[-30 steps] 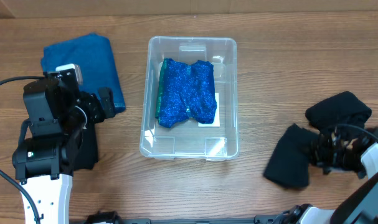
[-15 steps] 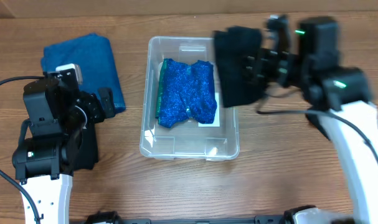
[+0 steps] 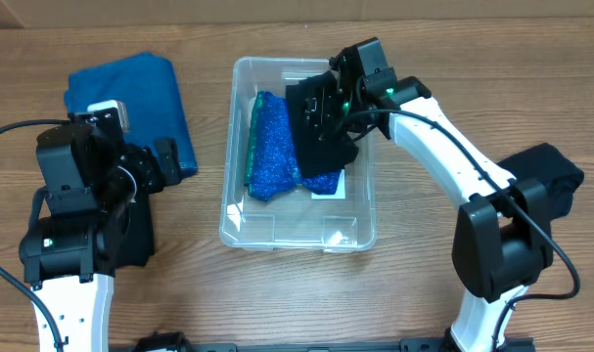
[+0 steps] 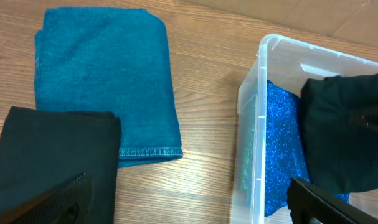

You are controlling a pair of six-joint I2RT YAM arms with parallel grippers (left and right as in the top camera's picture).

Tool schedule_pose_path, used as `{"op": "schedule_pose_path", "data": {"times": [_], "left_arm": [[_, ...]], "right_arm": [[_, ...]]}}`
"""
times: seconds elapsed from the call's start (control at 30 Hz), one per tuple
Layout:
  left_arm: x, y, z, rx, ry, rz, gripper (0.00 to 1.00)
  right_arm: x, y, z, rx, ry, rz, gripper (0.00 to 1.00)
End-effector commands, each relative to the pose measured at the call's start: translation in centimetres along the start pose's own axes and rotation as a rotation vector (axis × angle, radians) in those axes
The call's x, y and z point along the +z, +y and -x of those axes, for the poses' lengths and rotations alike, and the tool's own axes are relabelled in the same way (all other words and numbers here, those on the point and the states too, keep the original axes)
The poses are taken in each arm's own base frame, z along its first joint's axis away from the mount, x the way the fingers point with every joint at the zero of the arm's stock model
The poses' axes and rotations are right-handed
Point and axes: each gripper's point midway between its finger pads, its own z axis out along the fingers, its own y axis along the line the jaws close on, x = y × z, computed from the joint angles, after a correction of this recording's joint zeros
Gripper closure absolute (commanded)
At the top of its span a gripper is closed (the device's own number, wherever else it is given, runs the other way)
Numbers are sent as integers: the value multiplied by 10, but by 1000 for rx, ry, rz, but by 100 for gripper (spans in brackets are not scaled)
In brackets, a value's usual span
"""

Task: Pack container
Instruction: 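Place the black cloth into the bin beside the blue cloth, then grasp the second black cloth on the right with the right gripper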

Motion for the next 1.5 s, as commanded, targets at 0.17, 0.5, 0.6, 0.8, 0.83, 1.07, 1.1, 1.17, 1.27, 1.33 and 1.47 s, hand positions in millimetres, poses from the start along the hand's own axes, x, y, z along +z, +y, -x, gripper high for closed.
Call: {"op": "schedule_pose_path", "data": {"times": [0.17,0.5,0.6,0.8,0.83,1.07,1.1,1.17,1.27,1.33,1.47], "left_arm": [[-4,-1,8,23,-22,3,0],[-4,-1,8,23,-22,3,0],[-4,-1,8,23,-22,0,0],[-4,-1,8,23,-21,0,0],[-4,-1,8,23,-21,0,0],[-4,-1,7,22,-19,0,0],[-4,-1,7,22,-19,0,0],[-4,-1,7,22,-19,0,0],[-4,-1,7,22,-19,0,0],[-4,-1,7,22,-19,0,0],[-4,-1,7,22,-19,0,0]], "right_arm": [[-208,22,75,-8,-460,-220,0],[-356,-252,-24,746,-411,-722,0],[-334,-322,-63,861,-347,-654,0],[-267,-415,-111,949,-334,-555,0],[-256,-423,-109,943,-331,-533,0],[-206,-449,-114,950,-256,-450,0],[-202,-449,-113,950,-254,-429,0],[-194,-446,-111,953,-248,-378,0],[-186,-440,-107,915,-235,-313,22],[-185,-437,-106,915,-235,-294,61],[-184,-420,-91,900,-257,-169,96]]}}
